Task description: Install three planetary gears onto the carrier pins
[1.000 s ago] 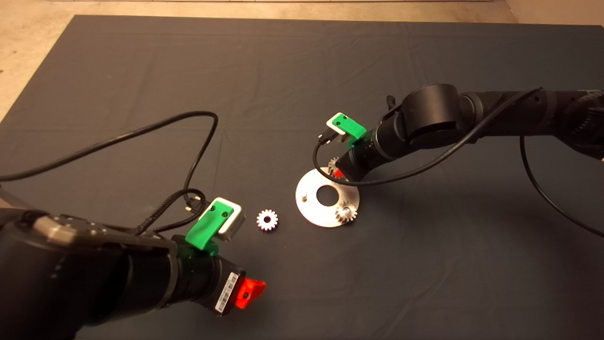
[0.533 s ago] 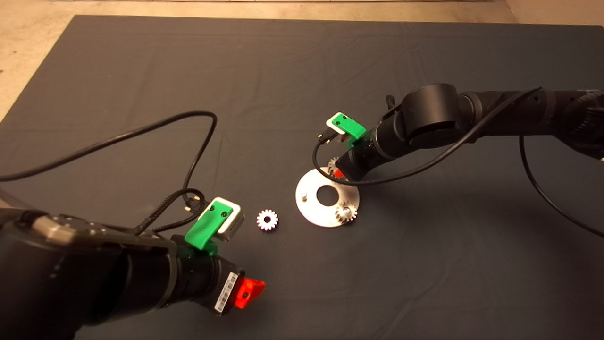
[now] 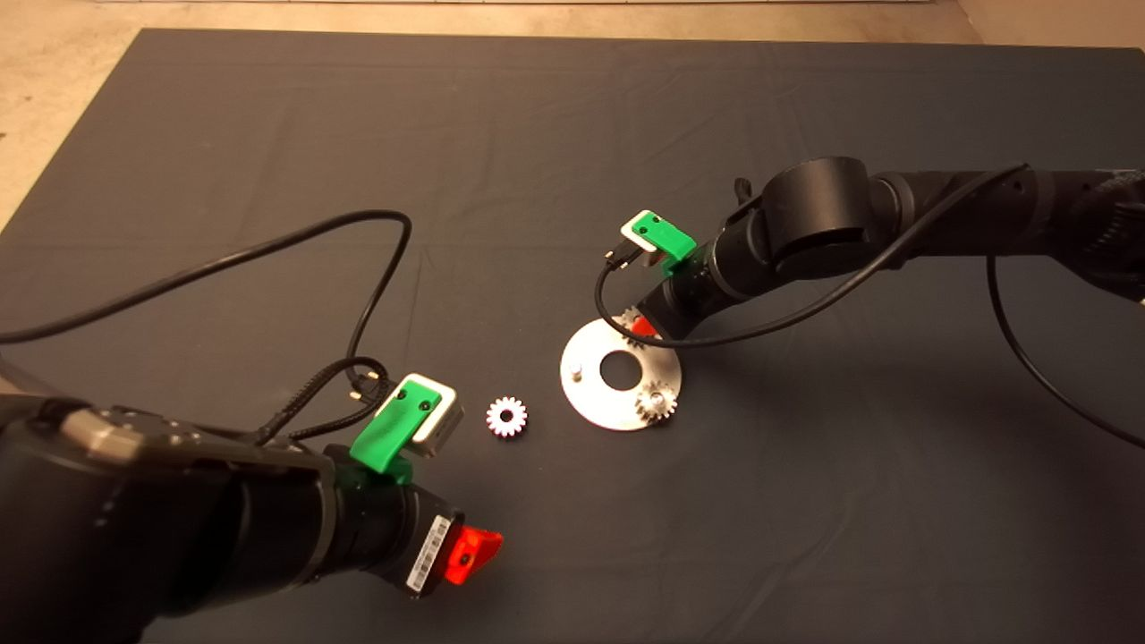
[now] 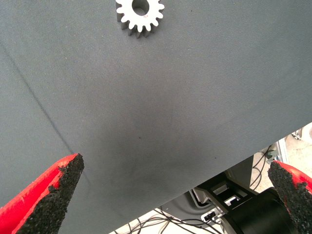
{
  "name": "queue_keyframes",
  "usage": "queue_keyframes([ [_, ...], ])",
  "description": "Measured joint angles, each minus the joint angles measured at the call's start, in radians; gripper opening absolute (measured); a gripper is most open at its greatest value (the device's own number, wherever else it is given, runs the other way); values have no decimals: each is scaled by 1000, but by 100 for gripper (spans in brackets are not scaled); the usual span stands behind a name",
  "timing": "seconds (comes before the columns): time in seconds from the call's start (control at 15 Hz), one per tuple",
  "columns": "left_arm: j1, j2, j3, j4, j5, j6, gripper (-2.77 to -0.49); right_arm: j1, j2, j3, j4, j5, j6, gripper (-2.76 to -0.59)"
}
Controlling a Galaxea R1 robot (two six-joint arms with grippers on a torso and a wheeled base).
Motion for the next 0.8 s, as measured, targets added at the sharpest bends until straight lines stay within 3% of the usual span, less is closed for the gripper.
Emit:
queue_keyframes([
  [0.47, 0, -2, 0, -1, 0, 0, -51, 1, 17, 0, 4, -3, 0, -147],
  [0.53, 0, -2, 0, -1, 0, 0, -51, 1, 19, 0, 13, -3, 0, -147],
  [0.6, 0, -2, 0, -4, 0, 0, -51, 3, 20, 0, 44, -4, 0, -147],
  [0.67, 0, -2, 0, -6, 0, 0, -51, 11, 22, 0, 87, -18, 0, -147],
  [0.73, 0, -2, 0, -10, 0, 0, -51, 19, 24, 0, 110, -46, 0, -147],
  [0.8, 0, -2, 0, -15, 0, 0, -51, 30, 25, 0, 123, -93, -3, -147],
])
